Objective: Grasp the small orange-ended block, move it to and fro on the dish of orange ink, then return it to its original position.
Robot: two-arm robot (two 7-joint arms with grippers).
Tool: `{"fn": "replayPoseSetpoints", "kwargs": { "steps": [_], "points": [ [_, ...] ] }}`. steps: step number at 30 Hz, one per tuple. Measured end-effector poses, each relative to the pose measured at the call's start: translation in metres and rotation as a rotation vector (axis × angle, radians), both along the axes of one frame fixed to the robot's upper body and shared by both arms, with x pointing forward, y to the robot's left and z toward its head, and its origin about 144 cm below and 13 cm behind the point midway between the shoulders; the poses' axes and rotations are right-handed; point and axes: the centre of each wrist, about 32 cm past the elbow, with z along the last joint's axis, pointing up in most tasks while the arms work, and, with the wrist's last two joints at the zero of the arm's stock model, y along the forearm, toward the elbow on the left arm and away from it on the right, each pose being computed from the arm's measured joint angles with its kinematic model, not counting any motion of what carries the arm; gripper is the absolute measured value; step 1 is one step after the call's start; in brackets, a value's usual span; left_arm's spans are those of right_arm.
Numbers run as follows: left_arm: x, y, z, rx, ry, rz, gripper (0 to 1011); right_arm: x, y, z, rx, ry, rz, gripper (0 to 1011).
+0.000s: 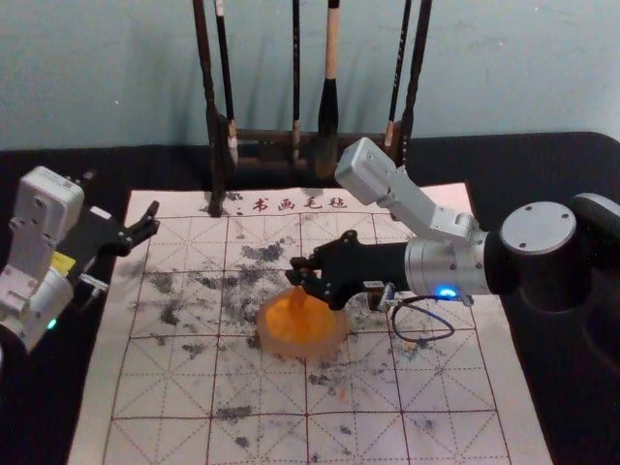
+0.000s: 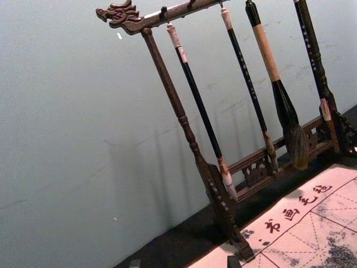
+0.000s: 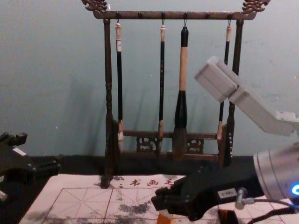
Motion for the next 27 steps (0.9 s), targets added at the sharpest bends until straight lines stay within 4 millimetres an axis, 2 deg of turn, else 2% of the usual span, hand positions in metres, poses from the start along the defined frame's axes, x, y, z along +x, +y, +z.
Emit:
{"fn": "replayPoseSetpoints", "kwargs": {
  "steps": [27],
  "points": [
    [0.0, 0.0, 0.0, 0.0, 0.0, 0.0, 1001, -0.007, -0.018, 0.0, -0.002, 0.014, -0.009, 123]
  ]
}}
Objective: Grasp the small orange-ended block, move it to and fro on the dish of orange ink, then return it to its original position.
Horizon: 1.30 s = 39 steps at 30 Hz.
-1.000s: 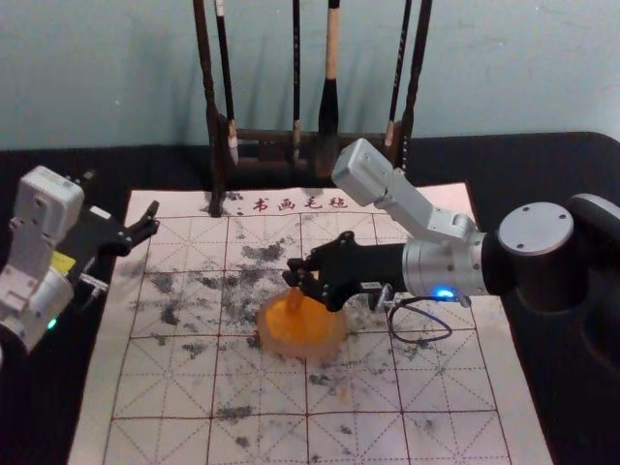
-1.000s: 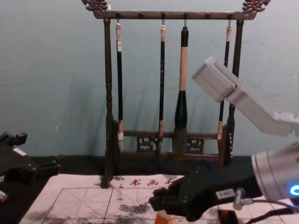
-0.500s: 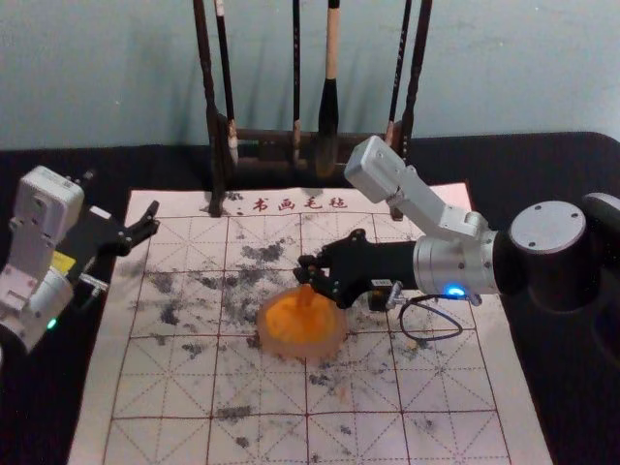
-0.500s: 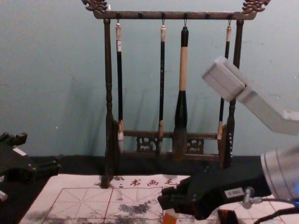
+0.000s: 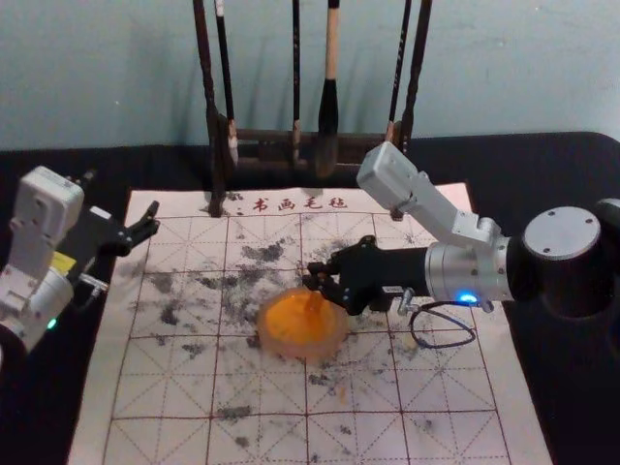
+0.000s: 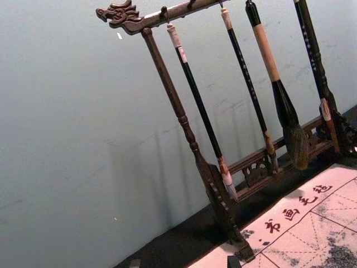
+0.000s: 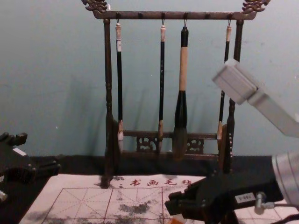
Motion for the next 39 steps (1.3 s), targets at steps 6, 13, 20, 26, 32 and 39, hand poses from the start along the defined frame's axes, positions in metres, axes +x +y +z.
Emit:
{"fn": "replayPoseSetpoints", "kwargs": {
  "steps": [6, 13, 20, 26, 32, 39],
  "points": [
    [0.0, 0.0, 0.0, 0.0, 0.0, 0.0, 1001, -0.002, -0.003, 0.001, 0.006, 0.004, 0.0, 123],
    [0.0, 0.0, 0.0, 0.0, 0.0, 0.0, 1001, -0.006, -0.005, 0.001, 0.009, 0.008, 0.004, 123],
    [0.0, 0.0, 0.0, 0.0, 0.0, 0.0, 1001, -0.01, -0.006, 0.001, 0.007, 0.012, 0.016, 123],
    [0.0, 0.0, 0.0, 0.0, 0.0, 0.0, 1001, -0.013, -0.005, 0.001, 0.013, 0.017, 0.028, 123],
    [0.0, 0.0, 0.0, 0.0, 0.0, 0.0, 1001, -0.015, -0.001, 0.0, 0.015, 0.022, 0.042, 123],
    [0.0, 0.0, 0.0, 0.0, 0.0, 0.0, 1001, -0.014, 0.005, -0.001, 0.017, 0.024, 0.051, 123]
  ]
}}
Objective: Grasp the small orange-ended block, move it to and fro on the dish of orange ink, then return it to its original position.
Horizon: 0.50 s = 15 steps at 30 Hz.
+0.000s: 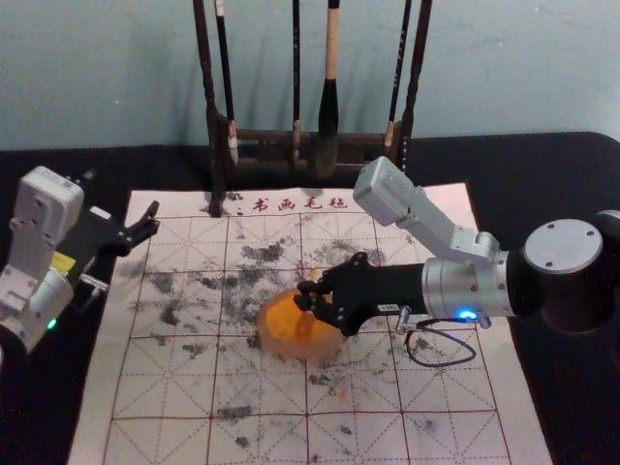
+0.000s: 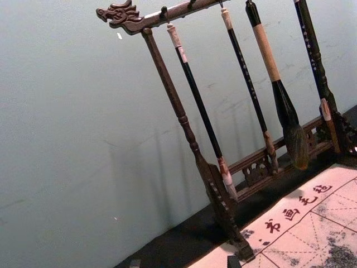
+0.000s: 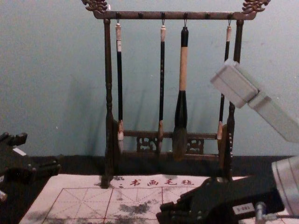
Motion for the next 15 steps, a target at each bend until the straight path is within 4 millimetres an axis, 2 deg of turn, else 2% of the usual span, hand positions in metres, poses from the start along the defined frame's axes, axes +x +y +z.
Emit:
{"fn": "replayPoseSetpoints", "kwargs": {
  "steps": [15],
  "points": [
    [0.0, 0.0, 0.0, 0.0, 0.0, 0.0, 1001, 0.005, 0.013, -0.002, 0.003, 0.003, 0.006, 123]
  ]
}}
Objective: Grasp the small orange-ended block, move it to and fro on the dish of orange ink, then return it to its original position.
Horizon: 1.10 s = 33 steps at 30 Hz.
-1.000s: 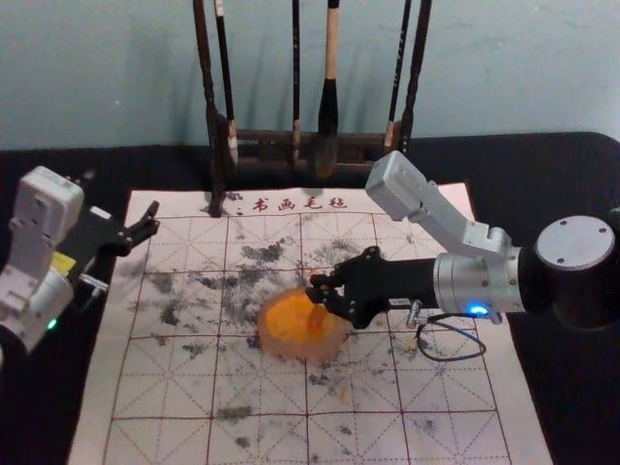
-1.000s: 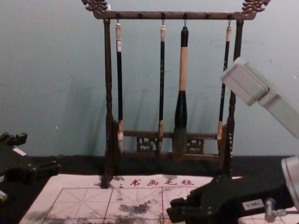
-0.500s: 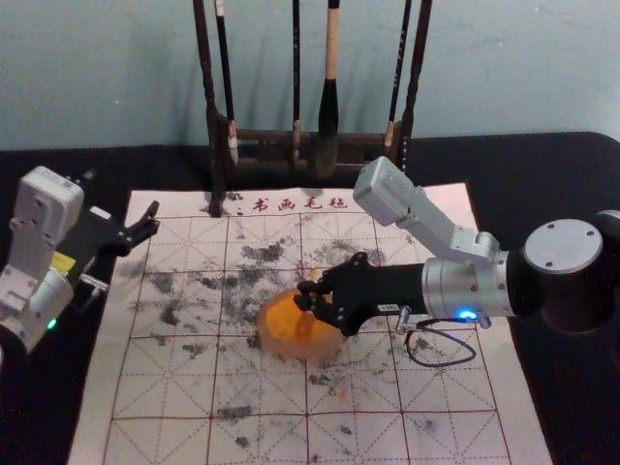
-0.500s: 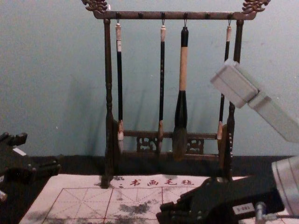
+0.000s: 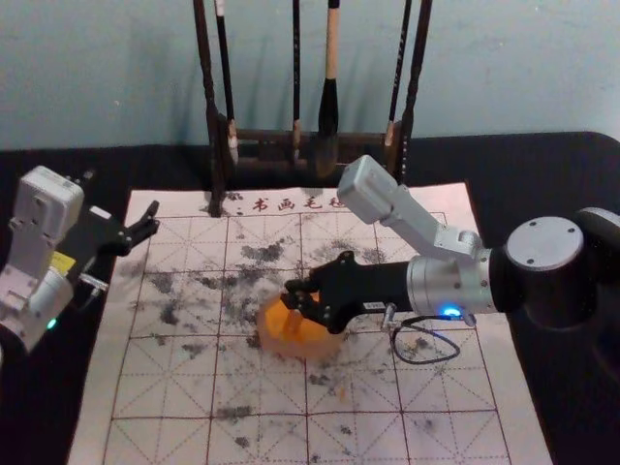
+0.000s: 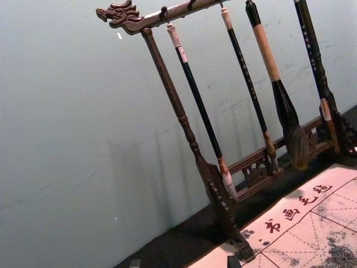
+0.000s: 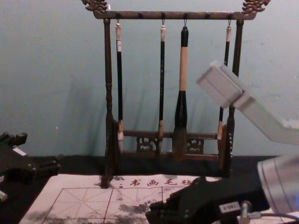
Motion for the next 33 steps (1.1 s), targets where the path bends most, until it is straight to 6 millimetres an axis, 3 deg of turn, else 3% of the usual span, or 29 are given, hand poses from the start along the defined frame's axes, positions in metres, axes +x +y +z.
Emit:
{"fn": "replayPoseSetpoints", "kwargs": {
  "steps": [33],
  "points": [
    [0.0, 0.0, 0.0, 0.0, 0.0, 0.0, 1001, 0.013, 0.003, 0.0, 0.005, -0.017, -0.057, 123]
  ]
}}
